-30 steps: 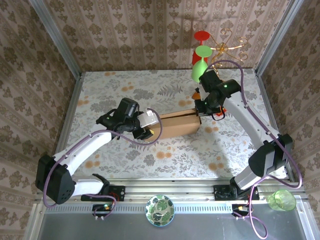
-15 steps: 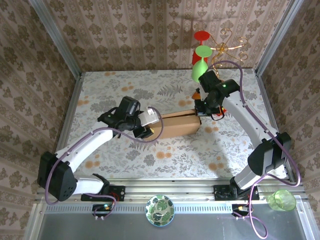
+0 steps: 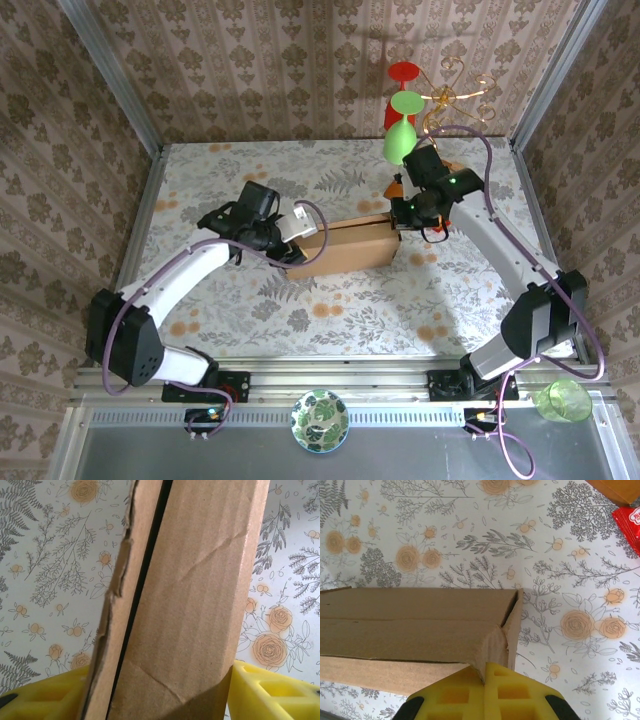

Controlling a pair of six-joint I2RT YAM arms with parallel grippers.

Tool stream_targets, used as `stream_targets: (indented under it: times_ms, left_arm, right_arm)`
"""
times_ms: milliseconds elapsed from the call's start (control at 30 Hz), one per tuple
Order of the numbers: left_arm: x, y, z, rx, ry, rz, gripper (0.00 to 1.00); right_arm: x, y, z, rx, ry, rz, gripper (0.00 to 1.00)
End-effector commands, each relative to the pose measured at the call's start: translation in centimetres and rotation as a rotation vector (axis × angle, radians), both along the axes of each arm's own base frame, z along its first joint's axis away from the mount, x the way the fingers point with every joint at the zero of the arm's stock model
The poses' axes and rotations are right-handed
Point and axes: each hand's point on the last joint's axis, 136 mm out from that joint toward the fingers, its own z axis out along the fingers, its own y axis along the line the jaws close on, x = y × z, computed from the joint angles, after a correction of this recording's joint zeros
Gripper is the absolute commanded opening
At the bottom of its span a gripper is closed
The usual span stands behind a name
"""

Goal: Fold the paper box

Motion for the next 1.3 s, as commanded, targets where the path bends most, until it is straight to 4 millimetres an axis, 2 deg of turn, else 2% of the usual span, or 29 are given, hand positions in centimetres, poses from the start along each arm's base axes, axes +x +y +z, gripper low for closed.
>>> stream_targets:
  times_ms: [0,300,833,1100,1267]
  left_arm:
    - [0.6,1.5,-2.2,0.054,0.090,0.099,0.62]
    - [1.3,2.1,-2.4,0.075,0.088,0.119,0.62]
    - [1.7,2.2,-2.3,0.073,0.083,0.131,0.62]
    - [2.0,2.0,-1.2,0.024,0.080,0.164,0.66]
    - [2.1,1.6,0.6,-0.058,0.078,0.201,0.69]
  right_arm:
    - [-2.6,0.9,-2.5,0.028,0.100,0.075,0.00]
    - [-2.8,0.0,-2.8,-0.005,0.068,0.122,0.00]
    - [-3.8,-0.9,-5.2,-0.053,0.020,0.179,0.00]
    - [-3.7,-1.2,-5.7,-0.065,-0.015,0.175,0.00]
    - [-4.0,-1.5,-6.5,-0.088,-0.002,0.171,0.00]
